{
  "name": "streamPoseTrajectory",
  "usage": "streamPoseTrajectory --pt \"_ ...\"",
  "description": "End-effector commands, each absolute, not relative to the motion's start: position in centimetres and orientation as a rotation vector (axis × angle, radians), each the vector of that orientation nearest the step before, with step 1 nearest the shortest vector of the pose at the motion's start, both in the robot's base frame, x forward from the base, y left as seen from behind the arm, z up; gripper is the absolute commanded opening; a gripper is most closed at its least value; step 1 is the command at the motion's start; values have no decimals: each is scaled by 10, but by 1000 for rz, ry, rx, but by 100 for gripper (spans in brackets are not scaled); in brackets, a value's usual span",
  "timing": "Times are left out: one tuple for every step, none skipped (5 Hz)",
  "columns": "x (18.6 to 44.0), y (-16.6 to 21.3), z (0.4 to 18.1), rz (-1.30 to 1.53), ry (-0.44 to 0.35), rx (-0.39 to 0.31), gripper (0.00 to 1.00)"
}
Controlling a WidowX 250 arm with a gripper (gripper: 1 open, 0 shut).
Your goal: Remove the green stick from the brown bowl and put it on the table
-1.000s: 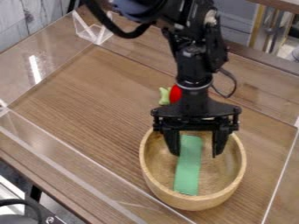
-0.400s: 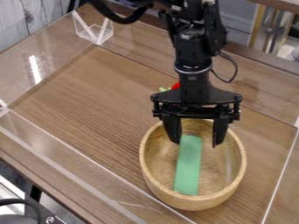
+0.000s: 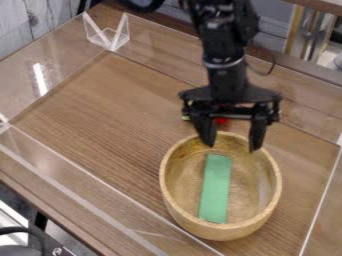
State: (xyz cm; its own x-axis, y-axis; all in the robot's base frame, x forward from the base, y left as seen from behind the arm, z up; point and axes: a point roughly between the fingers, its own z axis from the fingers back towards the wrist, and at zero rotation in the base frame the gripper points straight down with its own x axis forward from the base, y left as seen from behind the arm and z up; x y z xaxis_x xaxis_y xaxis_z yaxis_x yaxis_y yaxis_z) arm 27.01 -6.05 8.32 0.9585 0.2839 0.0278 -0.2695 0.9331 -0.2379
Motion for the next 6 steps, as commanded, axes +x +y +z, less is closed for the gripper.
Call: streamPoseTrajectory --pt "295 -64 108 210 -151 -263 100" --pt "301 -55 124 221 -217 -279 100" --pt "305 -45 133 238 -278 -281 100" --pt "312 -41 142 170 -334 -267 100" --pt "320 -40 143 141 -363 -245 100" --pt "320 -34 145 111 -385 -224 100"
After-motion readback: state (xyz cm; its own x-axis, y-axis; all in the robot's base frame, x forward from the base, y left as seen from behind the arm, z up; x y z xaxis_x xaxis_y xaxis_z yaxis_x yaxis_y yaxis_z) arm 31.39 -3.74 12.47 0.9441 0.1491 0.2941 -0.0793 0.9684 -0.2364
